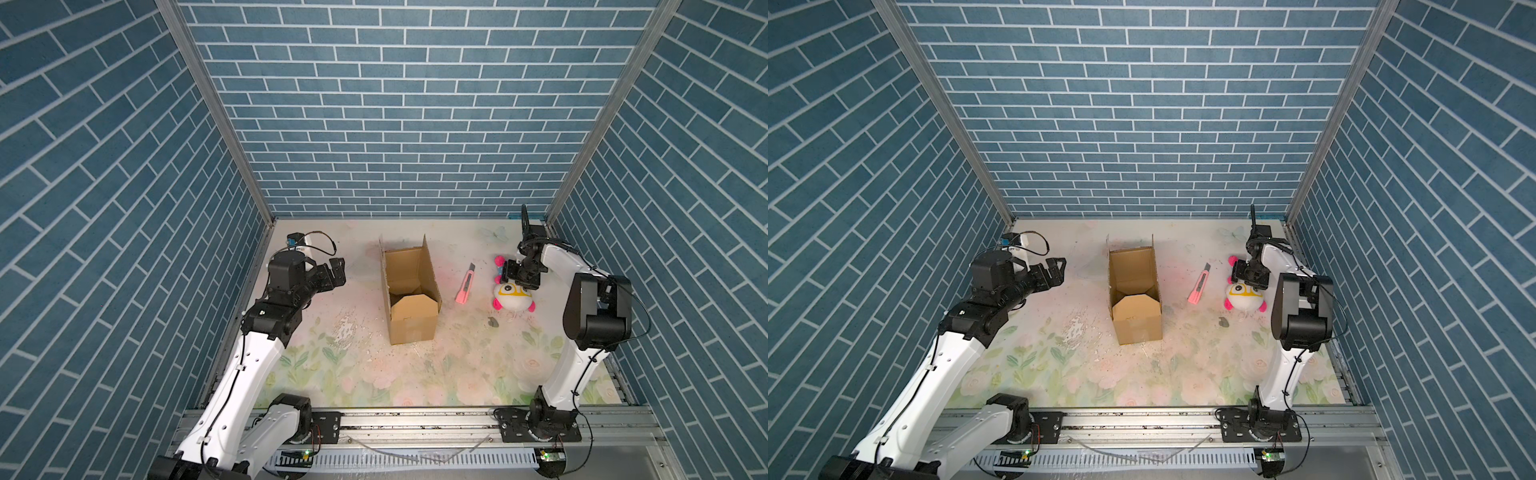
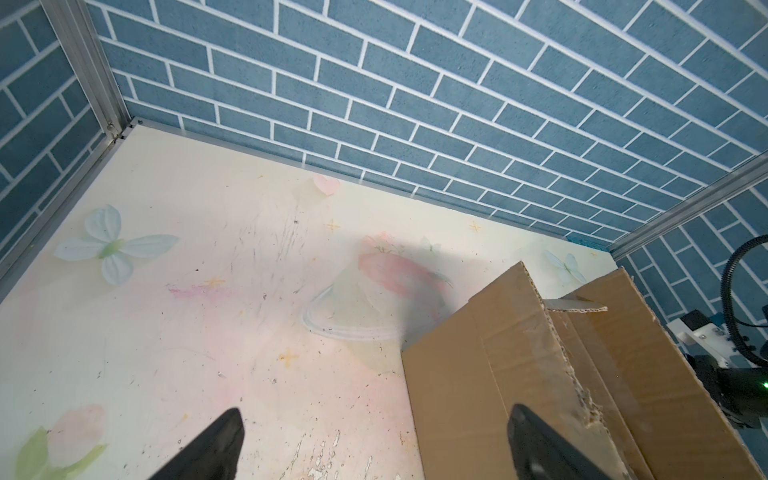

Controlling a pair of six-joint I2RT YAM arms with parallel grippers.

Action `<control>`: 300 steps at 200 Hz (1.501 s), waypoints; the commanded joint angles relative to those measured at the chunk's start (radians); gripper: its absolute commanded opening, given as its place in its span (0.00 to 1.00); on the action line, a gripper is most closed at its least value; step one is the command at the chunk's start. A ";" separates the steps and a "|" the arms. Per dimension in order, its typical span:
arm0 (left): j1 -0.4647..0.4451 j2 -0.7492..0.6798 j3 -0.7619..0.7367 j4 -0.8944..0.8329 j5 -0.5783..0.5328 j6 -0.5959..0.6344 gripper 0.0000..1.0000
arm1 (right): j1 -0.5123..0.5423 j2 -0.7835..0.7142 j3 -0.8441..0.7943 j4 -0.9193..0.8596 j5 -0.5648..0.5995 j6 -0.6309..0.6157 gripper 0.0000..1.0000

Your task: Unpack the express box

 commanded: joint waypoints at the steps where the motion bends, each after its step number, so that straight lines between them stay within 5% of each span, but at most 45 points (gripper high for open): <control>1: 0.007 -0.013 -0.014 0.003 -0.049 0.022 1.00 | -0.001 -0.041 0.013 -0.035 0.024 -0.003 0.98; 50: 0.042 0.022 -0.042 0.012 -0.153 0.025 1.00 | 0.001 -0.275 -0.022 -0.047 0.134 0.012 0.98; 89: 0.096 0.054 -0.114 0.073 -0.276 0.043 1.00 | 0.001 -0.611 -0.228 0.117 0.195 0.018 0.99; 163: 0.131 0.114 -0.475 0.635 -0.375 0.296 1.00 | 0.007 -0.996 -0.791 0.640 0.148 0.054 0.99; 251: 0.172 0.589 -0.601 1.361 -0.226 0.397 1.00 | 0.017 -0.786 -0.976 1.117 0.309 -0.067 0.99; 300: 0.192 0.580 -0.639 1.416 -0.118 0.402 1.00 | 0.027 -0.571 -1.019 1.417 0.338 -0.171 0.99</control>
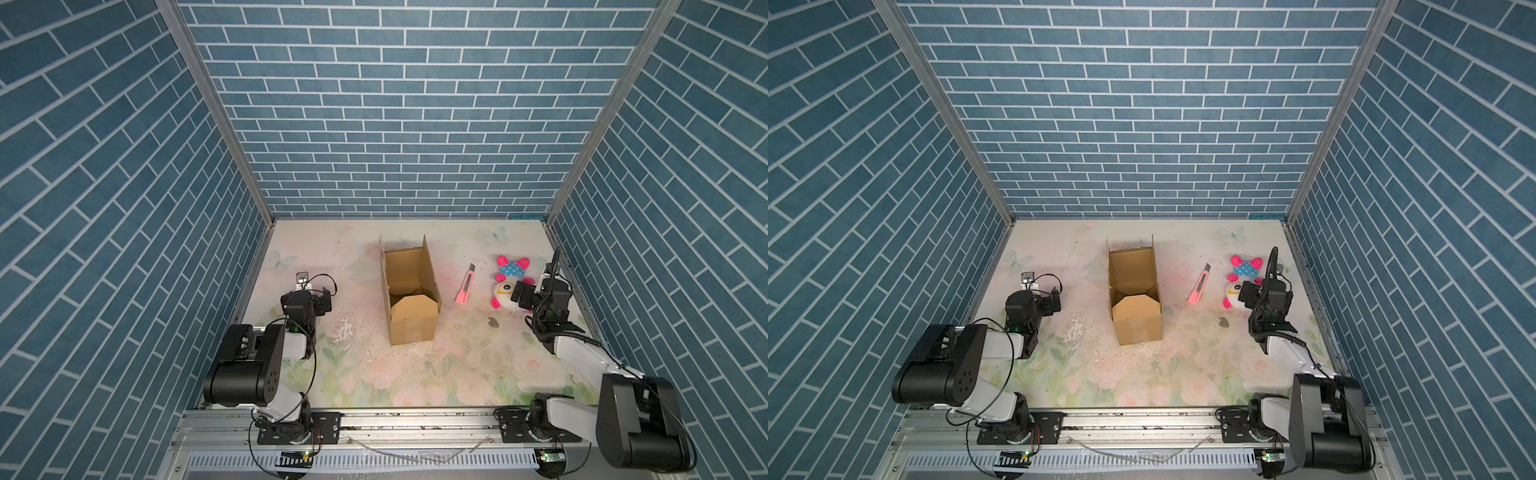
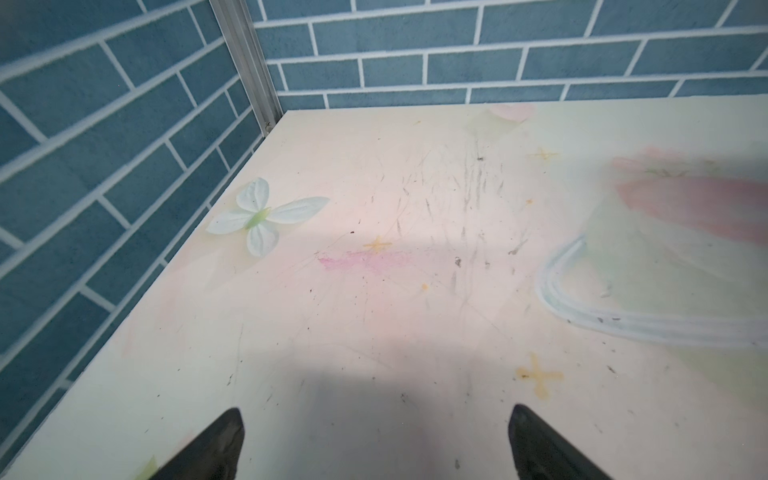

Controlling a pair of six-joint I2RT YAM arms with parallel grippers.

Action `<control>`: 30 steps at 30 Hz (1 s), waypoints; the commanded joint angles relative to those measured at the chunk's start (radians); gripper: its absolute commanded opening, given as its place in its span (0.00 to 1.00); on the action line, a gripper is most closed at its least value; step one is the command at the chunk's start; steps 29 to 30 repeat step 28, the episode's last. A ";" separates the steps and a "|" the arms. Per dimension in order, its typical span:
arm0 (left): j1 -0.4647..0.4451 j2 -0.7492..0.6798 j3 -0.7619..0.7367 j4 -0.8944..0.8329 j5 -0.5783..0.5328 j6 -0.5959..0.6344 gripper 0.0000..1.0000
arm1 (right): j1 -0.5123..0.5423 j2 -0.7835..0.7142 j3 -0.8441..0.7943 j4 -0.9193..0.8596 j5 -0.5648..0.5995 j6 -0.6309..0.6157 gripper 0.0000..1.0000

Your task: Unpack the express box

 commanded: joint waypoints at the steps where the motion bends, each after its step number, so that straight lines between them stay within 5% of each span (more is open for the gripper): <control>1: 0.012 0.000 -0.003 0.105 0.091 0.026 1.00 | 0.011 0.079 -0.044 0.244 0.047 -0.110 0.99; 8: 0.012 0.003 0.055 0.005 0.118 0.042 1.00 | 0.009 0.287 -0.110 0.581 0.050 -0.135 0.99; 30: 0.004 0.006 0.100 -0.080 0.173 0.076 1.00 | -0.024 0.275 -0.071 0.474 0.005 -0.096 0.99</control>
